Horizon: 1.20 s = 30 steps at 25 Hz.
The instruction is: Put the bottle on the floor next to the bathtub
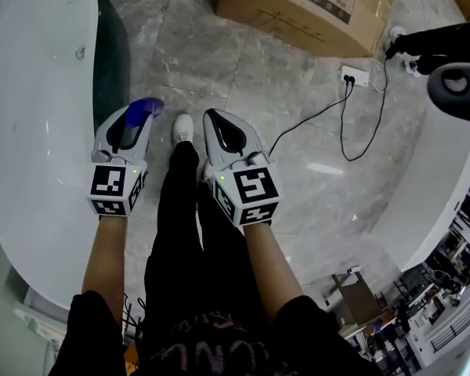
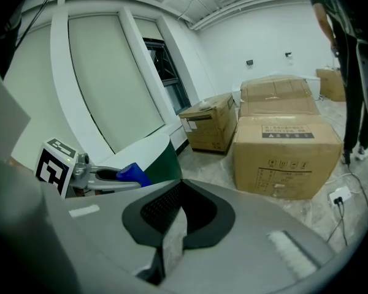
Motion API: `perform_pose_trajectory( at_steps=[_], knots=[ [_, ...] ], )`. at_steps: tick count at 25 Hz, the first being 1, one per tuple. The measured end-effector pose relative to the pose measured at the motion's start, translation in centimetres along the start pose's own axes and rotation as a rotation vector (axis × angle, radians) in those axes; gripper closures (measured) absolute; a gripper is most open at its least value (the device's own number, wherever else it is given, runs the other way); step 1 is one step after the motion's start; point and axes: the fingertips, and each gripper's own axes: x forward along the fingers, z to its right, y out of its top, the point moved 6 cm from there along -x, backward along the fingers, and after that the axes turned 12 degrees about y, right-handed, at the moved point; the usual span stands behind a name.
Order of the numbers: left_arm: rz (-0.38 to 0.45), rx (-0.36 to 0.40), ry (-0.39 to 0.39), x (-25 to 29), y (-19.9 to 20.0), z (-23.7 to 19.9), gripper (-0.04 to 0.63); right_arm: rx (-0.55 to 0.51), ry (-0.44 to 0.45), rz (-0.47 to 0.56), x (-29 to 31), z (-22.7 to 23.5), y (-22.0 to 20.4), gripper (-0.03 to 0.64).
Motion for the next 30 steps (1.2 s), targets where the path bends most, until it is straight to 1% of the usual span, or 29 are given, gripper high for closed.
perform_pose_trajectory(
  at_steps=[5, 17, 22, 26, 30],
  knots=[
    [-0.042, -0.021, 0.003, 3.0, -3.2, -0.7, 0.445, 0.032, -0.004, -0.033, 2.7, 1.8, -2.7, 0.601],
    [-0.129, -0.039, 0.015, 10.6, -11.0, -1.2, 0.445, 0.086, 0.010, -0.112, 9.3, 6.4, -9.3, 0.597],
    [-0.156, -0.042, 0.014, 13.0, -14.5, -1.2, 0.445, 0.115, -0.009, -0.138, 10.7, 8.3, -12.7, 0.597],
    [-0.194, -0.044, 0.017, 15.5, -17.5, -1.5, 0.445, 0.132, -0.017, -0.161, 12.3, 10.2, -15.4, 0.597],
    [-0.217, -0.028, 0.019, 17.9, -20.2, -1.9, 0.445, 0.151, -0.016, -0.175, 14.0, 11.6, -18.1, 0.595]
  ],
)
